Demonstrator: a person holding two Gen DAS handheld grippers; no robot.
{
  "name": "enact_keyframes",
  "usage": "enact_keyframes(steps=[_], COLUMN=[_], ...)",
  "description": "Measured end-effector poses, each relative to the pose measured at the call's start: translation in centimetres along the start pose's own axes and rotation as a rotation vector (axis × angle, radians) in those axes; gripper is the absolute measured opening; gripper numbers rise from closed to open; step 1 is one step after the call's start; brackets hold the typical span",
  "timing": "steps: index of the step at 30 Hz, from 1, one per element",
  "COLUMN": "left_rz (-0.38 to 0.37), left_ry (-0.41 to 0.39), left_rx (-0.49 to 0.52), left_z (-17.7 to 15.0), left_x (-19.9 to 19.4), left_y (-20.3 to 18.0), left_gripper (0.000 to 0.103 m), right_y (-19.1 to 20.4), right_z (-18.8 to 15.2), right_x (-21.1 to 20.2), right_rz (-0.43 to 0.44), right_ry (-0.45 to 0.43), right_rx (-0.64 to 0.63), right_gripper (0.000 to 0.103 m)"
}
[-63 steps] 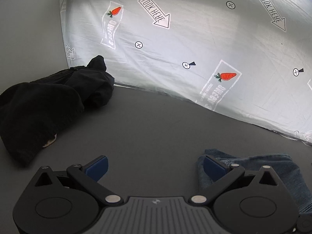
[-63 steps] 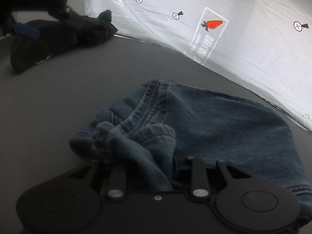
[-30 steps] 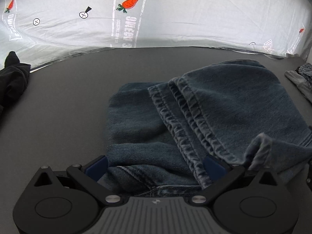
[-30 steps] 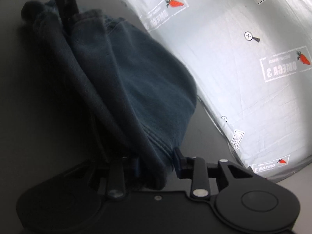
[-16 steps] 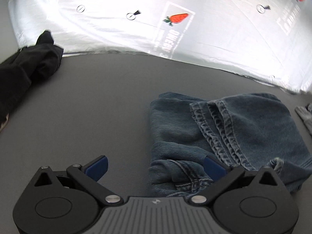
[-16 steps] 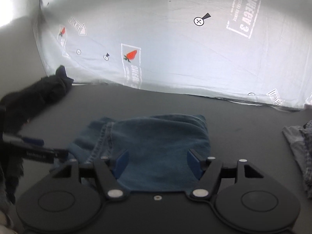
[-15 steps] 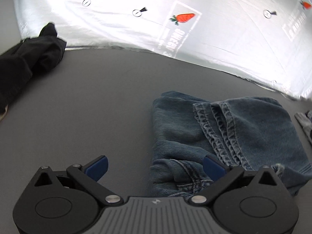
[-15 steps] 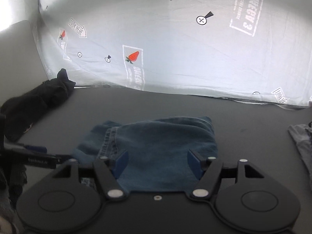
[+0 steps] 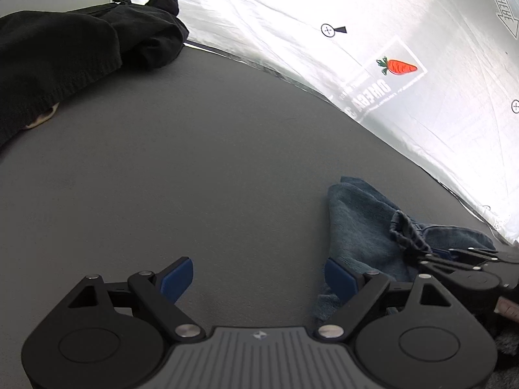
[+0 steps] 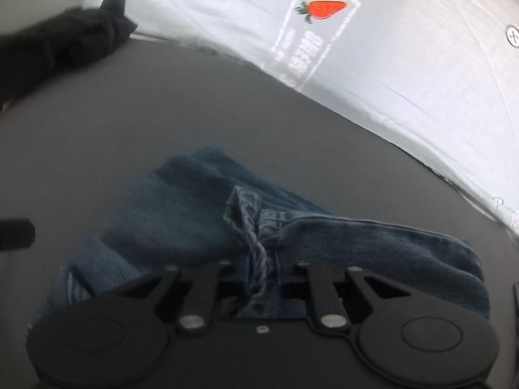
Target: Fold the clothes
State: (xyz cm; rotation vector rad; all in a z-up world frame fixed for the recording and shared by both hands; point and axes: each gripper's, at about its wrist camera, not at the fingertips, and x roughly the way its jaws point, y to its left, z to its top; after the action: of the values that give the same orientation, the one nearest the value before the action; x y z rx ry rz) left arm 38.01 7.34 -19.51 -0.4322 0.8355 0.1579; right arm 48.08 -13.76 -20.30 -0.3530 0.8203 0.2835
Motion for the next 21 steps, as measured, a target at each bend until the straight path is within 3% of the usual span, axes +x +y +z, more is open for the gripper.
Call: enact_keyframes(steps=[5,8,9,11,12,14,16,18,19,21], left_rz=[-0.007,-0.009,-0.007,-0.006,-0.006,-0.005,-0.003,-0.010,-0.021,-0.058], left_ry=[-0.019,-0.005,0.003,0.017,0.019,0.011,0.001,-0.001,-0.001,-0.002], left_rx=[0.007,0.044,0.054,0.065,0.069,0.083,0.100,0.128,0.144,0.179], left_z=[1.3,1.9,1.9,2.0,2.0,2.0,1.9,2.1,2.3,2.8], left_x=[-0.2,0.6,0.9,1.2,1.3,0.8,0.2,-0.1,-0.1,-0.2], left_y=[0.0,-0.7,-0.9,-1.4,-1.6,-2.0,-2.4,-3.1,-3.6,-5.2], left_gripper=[0.089,0.090,0.090,0.090,0.090,0.090,0.090,0.090,0.090,0.090], right_y=[-3.4,-4.0,-4.2,-3.2,-3.0,-2.6,-3.8,-5.7,-6.9,-9.7], right_z=[4.2,4.9,5.1,3.9,3.0,2.1,1.6,1.3,1.1,0.0], right_x=[-2.5,0.0,0.8,4.0,4.4,2.7,-0.4,-2.9,-4.4,-7.0], right_rz=[-0.010,0.052,0.073,0.212,0.246,0.305,0.436,0.488,0.466,0.333], right_ry=[-0.132,-0.059,-0.033,0.106,0.122,0.070,0.012,-0.070,-0.120,-0.216], right_rx=[0.205,0.282,0.307,0.311,0.343,0.342,0.407,0.449,0.456,0.460], right_gripper=[0.008,0.012,0.022,0.028,0.040,0.054,0.054,0.059,0.062,0.061])
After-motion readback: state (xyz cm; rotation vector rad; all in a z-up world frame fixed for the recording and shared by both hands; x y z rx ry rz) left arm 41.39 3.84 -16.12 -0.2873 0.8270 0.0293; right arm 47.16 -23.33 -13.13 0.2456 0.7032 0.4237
